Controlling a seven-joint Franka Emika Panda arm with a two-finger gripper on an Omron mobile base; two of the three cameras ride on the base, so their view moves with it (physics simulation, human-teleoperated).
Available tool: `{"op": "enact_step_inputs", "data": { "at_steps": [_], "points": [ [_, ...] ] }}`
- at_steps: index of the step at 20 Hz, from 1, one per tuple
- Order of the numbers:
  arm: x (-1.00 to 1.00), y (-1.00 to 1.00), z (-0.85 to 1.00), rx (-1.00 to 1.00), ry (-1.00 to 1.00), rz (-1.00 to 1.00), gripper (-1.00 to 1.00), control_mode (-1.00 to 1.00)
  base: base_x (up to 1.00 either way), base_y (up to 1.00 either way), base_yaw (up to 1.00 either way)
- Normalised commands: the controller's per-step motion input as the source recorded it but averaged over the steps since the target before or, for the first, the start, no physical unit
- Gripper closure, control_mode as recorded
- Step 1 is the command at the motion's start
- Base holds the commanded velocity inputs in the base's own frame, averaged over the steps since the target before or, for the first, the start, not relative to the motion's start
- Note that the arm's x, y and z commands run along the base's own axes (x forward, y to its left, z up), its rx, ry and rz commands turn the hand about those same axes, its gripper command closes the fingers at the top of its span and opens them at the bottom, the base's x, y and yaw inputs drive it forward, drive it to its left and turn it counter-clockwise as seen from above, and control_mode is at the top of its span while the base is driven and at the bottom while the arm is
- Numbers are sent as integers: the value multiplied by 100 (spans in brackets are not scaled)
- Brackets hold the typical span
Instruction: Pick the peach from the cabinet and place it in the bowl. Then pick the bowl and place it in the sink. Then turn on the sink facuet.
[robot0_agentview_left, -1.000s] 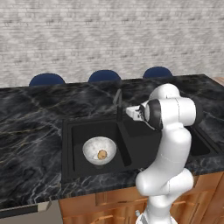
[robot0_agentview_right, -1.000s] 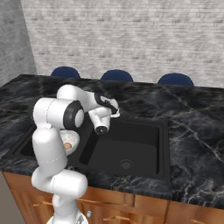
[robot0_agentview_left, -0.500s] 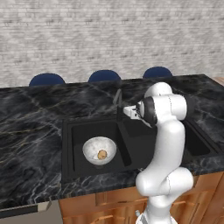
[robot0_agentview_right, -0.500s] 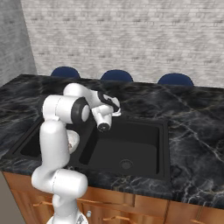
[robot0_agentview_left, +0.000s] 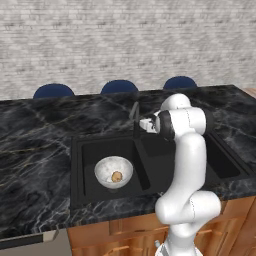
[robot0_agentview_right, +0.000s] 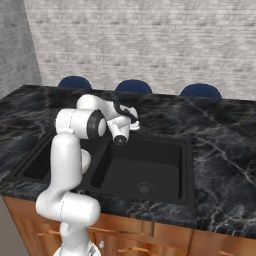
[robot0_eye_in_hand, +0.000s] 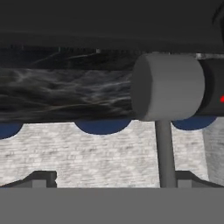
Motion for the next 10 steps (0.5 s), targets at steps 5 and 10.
{"op": "enact_step_inputs", "data": {
  "at_steps": [5,10],
  "points": [
    [43,0,-12,0,7,-3,-100,-100,0,0,0],
    [40,0,-8,0,6,-2,-100,-100,0,0,0]
  ]
}}
